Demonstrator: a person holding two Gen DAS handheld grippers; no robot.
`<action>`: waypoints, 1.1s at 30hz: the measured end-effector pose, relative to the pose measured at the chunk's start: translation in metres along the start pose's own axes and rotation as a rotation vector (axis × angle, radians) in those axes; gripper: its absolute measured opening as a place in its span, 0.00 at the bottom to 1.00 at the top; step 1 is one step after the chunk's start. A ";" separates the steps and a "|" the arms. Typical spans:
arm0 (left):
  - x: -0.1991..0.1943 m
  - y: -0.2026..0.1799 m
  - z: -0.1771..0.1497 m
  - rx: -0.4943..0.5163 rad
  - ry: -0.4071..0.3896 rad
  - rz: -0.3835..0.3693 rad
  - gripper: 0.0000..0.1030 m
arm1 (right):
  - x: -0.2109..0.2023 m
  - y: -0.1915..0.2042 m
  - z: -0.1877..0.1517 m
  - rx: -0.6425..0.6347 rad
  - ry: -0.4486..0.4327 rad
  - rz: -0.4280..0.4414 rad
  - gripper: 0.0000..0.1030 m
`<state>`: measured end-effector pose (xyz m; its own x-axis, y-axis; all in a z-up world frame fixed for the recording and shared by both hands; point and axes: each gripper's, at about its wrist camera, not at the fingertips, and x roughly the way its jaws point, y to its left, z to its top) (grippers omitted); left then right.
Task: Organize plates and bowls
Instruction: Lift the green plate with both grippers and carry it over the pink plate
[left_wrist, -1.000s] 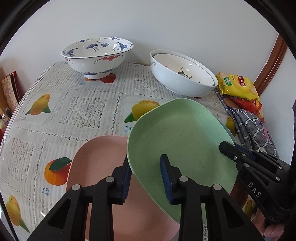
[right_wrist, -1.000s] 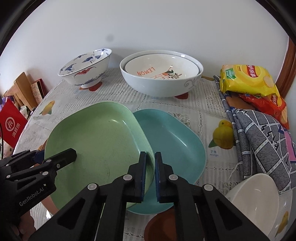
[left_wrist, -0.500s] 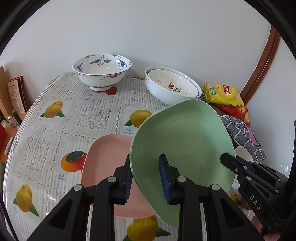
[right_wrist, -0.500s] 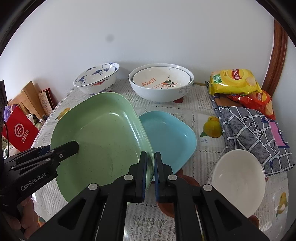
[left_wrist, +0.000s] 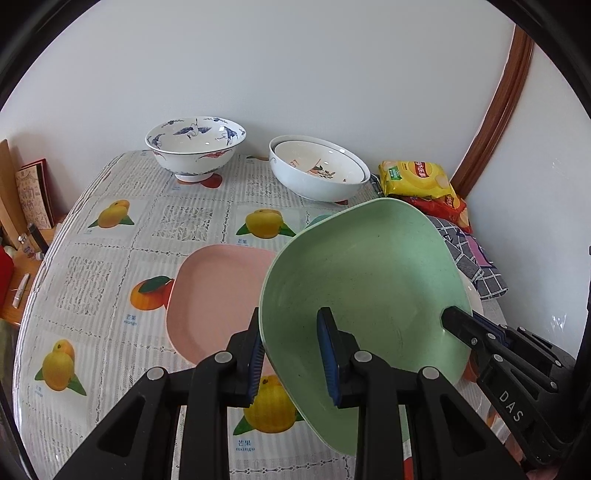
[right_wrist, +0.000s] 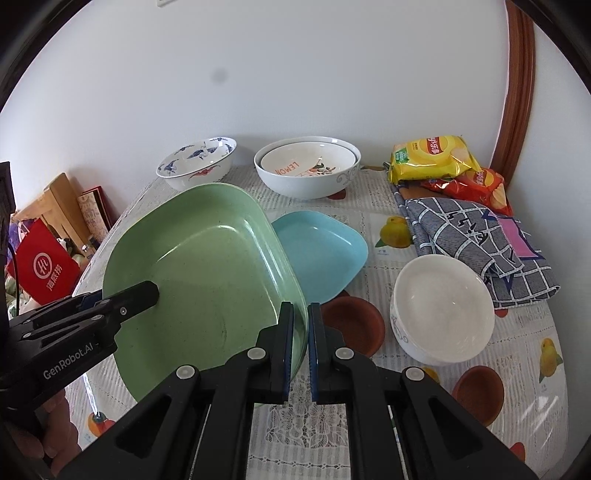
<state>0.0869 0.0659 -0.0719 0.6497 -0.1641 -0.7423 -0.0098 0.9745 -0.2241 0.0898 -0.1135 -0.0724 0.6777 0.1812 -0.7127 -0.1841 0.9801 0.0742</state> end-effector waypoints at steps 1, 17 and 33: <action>-0.001 0.000 -0.001 0.003 0.001 -0.001 0.26 | -0.003 0.000 -0.002 0.004 -0.002 0.000 0.07; -0.006 0.017 -0.011 0.022 0.019 -0.022 0.26 | -0.011 0.017 -0.017 0.031 0.003 -0.032 0.07; 0.022 0.080 -0.018 -0.088 0.070 0.047 0.26 | 0.037 0.067 -0.018 -0.043 0.094 0.034 0.07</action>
<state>0.0864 0.1377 -0.1175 0.5922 -0.1315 -0.7950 -0.1077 0.9648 -0.2398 0.0901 -0.0429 -0.1066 0.6011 0.2041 -0.7727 -0.2375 0.9688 0.0711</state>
